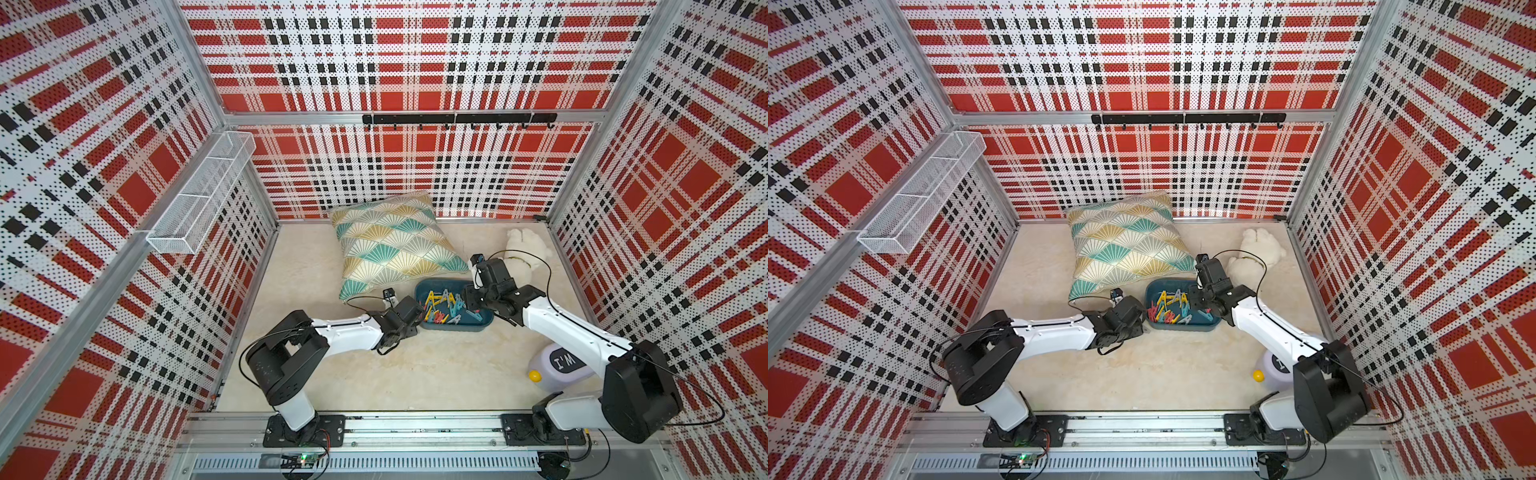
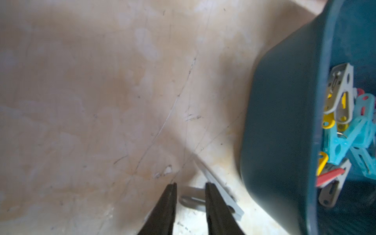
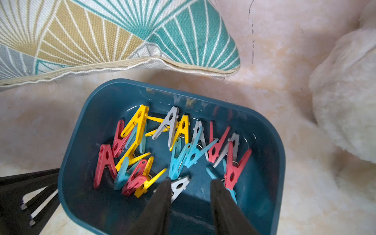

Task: Put the clothespins into the storage box
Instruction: Pick up the clothespin from the center of the board.

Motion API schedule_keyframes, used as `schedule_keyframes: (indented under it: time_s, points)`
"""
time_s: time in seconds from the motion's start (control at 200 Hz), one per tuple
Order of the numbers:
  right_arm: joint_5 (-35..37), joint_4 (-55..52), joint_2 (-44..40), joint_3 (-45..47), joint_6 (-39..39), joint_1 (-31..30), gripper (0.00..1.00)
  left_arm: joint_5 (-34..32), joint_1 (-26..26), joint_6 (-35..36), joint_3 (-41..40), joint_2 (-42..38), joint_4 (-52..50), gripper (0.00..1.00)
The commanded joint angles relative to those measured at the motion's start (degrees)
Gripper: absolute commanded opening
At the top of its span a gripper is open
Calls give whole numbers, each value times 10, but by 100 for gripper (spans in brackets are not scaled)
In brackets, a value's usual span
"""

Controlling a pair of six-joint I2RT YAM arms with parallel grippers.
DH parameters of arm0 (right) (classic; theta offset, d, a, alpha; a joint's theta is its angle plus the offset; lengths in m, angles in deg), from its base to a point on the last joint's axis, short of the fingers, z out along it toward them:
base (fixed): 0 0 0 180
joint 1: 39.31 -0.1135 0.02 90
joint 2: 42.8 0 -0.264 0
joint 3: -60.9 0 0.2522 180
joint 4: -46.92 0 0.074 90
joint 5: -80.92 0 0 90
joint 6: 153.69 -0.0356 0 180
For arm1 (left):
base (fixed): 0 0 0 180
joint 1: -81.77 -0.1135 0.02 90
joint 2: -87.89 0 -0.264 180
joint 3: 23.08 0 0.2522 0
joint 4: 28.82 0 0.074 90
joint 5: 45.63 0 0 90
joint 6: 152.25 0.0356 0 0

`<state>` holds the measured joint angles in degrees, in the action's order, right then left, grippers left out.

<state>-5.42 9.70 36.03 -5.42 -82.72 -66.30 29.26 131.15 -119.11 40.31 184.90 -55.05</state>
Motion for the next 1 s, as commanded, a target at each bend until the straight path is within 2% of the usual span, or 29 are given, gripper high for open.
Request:
schedule_keyframes:
  time_s: [0.0, 0.205, 0.416, 0.691, 0.832, 0.992]
  points:
    - [0, 2, -22, 6, 6, -4, 39, -18, 13, 12, 24, 16, -34, 31]
    - [-2, -2, -33, 5, 6, -4, 39, -39, 25, 32, 26, 18, -54, 29]
    - [-6, -1, -32, 4, 3, -4, 39, -54, 54, 102, 46, 28, -95, 26]
    - [-2, -8, -34, -1, 2, -4, 40, -20, 87, 158, 55, 3, -136, 25]
    - [-5, -9, -35, -3, -1, -4, 40, -50, 72, 172, 64, -20, -150, 26]
    - [-6, -11, -36, -1, -3, -4, 40, -29, 57, 239, 77, -5, -147, 27]
